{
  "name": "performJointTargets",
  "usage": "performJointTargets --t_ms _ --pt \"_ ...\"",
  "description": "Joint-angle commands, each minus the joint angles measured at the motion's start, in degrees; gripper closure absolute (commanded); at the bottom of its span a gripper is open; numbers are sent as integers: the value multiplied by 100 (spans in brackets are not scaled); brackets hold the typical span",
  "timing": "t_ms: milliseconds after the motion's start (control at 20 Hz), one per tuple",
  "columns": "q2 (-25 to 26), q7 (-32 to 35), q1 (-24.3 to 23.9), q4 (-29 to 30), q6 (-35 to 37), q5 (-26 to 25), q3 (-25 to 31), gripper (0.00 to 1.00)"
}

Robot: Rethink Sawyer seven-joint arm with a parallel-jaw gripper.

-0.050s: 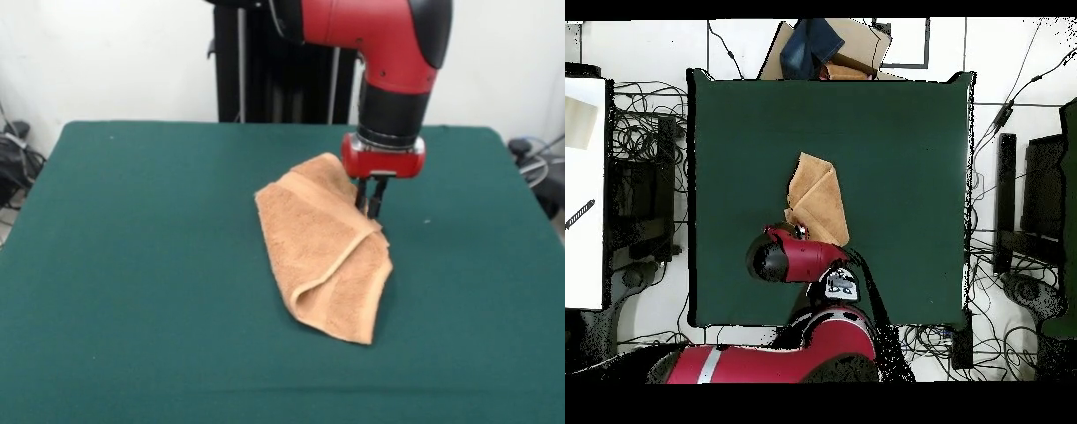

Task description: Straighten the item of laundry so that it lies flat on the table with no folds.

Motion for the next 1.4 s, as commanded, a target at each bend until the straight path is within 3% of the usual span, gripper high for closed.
performJointTargets --t_ms 50,850,1400 --pt "-188 802 -324 -403 340 62 478 0" --pt "-381 766 -214 -437 682 122 431 0" --pt "-834 696 -149 -433 1364 124 325 0"
